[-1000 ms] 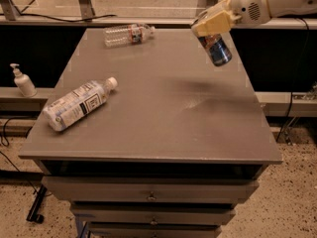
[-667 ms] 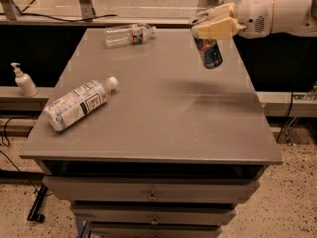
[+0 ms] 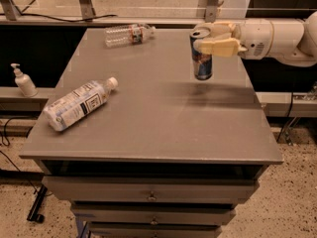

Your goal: Place redbull can upright

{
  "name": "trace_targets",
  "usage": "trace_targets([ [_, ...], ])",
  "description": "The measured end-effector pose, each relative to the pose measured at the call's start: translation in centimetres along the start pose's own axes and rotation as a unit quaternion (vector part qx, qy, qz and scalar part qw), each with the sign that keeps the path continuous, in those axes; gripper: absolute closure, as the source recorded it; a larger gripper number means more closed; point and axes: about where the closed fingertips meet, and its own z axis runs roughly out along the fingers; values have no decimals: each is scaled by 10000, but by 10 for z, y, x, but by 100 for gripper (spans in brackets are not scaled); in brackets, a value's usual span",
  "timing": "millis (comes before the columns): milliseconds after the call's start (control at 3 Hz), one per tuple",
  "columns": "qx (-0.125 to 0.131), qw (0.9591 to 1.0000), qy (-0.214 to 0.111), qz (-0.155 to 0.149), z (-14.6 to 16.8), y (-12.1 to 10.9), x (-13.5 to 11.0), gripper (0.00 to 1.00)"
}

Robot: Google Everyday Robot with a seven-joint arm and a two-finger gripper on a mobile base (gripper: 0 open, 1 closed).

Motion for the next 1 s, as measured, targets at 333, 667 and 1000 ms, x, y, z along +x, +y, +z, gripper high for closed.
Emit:
trace_targets([
  [333,-277,9995,-170,-44,-8,8,29,100],
  [667,-455,9987,-201,86,-16,12,57,100],
  [1000,-480,9986,-209,95,-17,12,56,83],
])
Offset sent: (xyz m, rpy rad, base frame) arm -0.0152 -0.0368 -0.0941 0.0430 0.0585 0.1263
